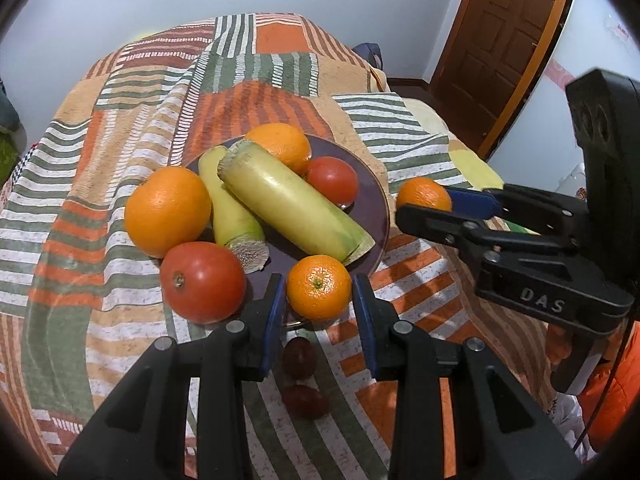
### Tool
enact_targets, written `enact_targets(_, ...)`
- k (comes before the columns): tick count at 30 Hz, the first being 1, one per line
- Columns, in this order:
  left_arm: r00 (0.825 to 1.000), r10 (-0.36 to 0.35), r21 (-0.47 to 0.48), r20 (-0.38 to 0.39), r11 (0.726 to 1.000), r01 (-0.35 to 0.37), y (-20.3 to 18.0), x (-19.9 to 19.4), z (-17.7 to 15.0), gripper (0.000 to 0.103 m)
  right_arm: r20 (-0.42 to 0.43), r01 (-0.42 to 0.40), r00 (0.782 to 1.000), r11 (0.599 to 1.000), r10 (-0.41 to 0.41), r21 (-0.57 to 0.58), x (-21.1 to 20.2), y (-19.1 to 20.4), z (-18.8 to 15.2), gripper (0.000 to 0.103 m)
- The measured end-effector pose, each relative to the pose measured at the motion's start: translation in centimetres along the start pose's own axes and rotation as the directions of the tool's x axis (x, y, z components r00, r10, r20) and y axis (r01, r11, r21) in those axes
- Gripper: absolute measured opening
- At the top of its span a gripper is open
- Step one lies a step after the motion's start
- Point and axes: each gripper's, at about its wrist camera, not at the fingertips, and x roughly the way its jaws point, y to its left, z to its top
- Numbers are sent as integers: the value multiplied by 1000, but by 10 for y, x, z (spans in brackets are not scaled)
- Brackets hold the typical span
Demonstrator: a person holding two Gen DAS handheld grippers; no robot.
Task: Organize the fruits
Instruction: 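Carry the mandarins onto the plate with both tools, then open both tools to release the mandarins and withdraw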
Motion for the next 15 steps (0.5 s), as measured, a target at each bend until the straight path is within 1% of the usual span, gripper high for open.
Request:
enact_targets(7,1000,-5,-13,-17,1000,5,6,10,0,34,-31,-13,999,1000,13,1,18,0,0,34)
enact_targets(15,1000,-1,-23,-8,1000,1,9,14,1,34,-30,-16,999,1000,16,3,22,-1,3,35)
